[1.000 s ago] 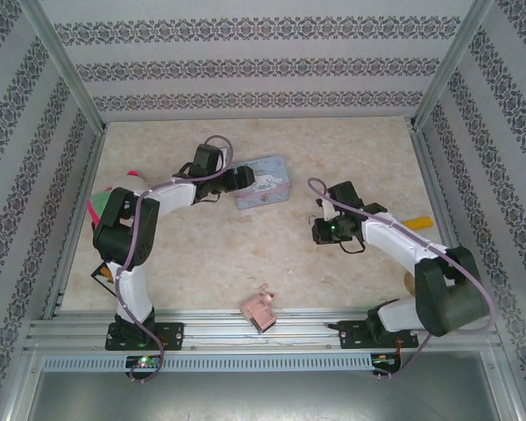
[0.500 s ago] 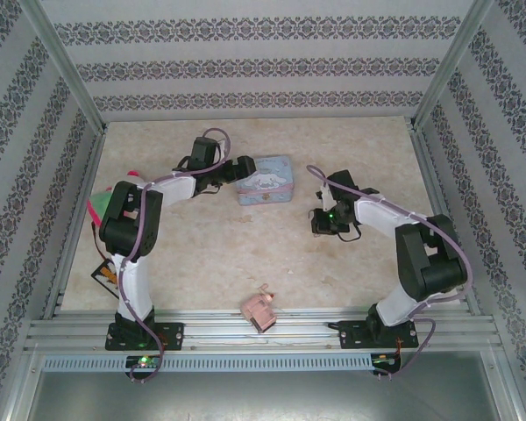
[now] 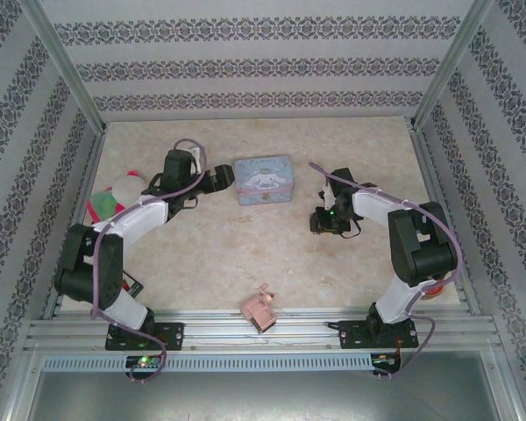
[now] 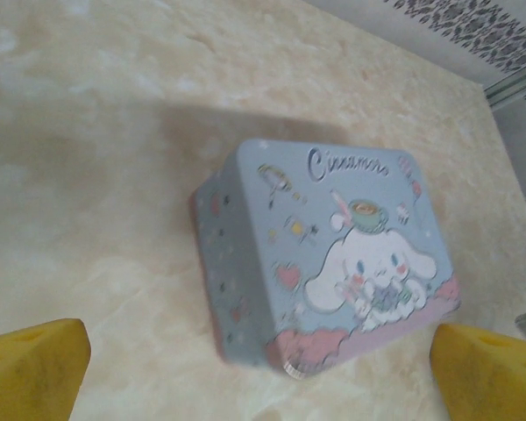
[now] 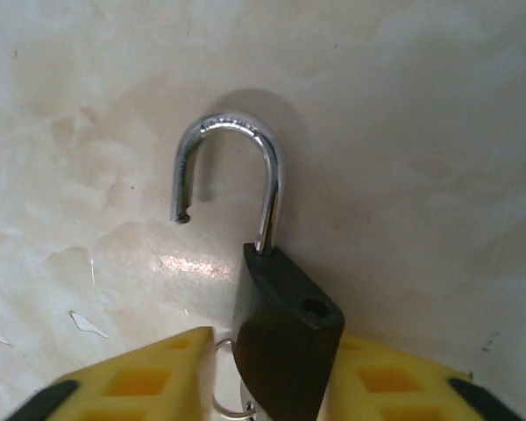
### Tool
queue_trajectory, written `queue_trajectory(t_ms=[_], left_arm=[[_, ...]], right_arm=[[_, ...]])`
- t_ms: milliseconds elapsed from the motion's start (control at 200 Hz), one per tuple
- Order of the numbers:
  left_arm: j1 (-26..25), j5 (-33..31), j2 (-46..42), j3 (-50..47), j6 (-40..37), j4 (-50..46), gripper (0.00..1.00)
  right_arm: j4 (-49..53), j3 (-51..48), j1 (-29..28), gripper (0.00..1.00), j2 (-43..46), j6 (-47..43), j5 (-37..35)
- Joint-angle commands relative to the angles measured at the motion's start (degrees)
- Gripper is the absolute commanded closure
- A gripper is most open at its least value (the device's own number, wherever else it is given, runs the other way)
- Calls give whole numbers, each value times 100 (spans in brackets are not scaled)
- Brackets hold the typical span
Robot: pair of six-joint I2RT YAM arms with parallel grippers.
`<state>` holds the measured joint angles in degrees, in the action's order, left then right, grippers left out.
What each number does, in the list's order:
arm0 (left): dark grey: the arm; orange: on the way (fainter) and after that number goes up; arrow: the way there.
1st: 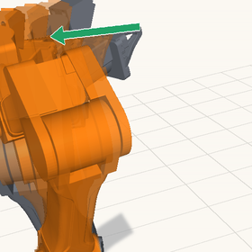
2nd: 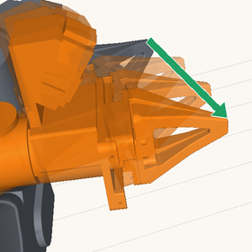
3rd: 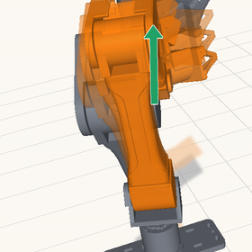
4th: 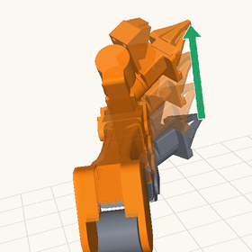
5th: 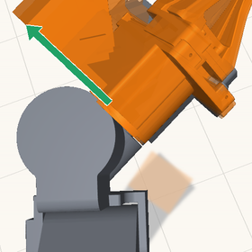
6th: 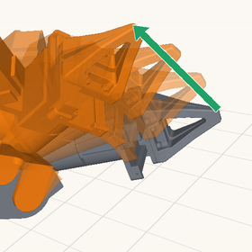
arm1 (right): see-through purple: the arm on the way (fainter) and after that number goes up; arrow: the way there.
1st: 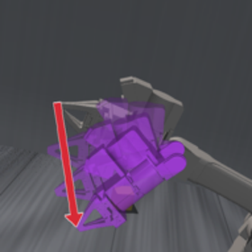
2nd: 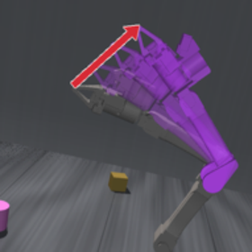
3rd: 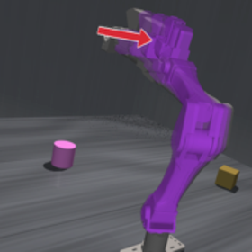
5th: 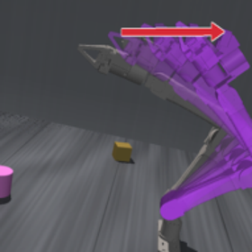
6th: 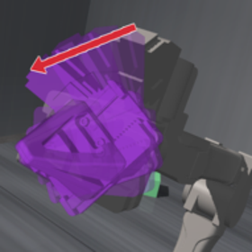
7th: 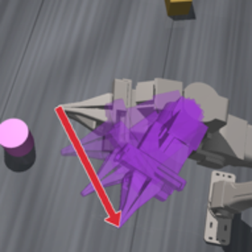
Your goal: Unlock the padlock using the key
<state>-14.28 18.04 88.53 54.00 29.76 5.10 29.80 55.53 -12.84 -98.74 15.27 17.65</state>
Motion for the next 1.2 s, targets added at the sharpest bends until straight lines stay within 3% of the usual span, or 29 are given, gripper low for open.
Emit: queue_trajectory(t_ms=[0,315,415,540,600,655,670,919,1194], left_arm=[[132,-460,-551,-285,-447,-487,1],[198,-1912,-2679,-1395,-1252,-1004,1],[226,-2465,-3238,-1893,-1466,-806,1],[240,-2586,-3626,-2694,-1743,87,1],[276,-2604,-3618,-2874,-1779,374,1],[332,-2617,-3509,-2953,-1843,553,1],[351,-2616,-3471,-2970,-1856,605,1],[742,-2272,-2830,-3022,-2065,1523,1],[1245,-2053,-1943,-3223,-2446,2753,1]], right_arm=[[259,98,91,57,177,11,-293],[264,-275,166,45,1621,152,-736],[11,-429,201,43,2115,130,-1032],[-458,-639,292,39,2638,187,-1451],[-719,-739,366,35,2845,168,-1556],[-964,-831,396,5,3017,93,-1653],[-1034,-859,401,2,3063,60,-1675],[-2440,-1693,438,2,3910,-129,-2691],[-3595,-2622,705,2,4707,-138,-3175]])
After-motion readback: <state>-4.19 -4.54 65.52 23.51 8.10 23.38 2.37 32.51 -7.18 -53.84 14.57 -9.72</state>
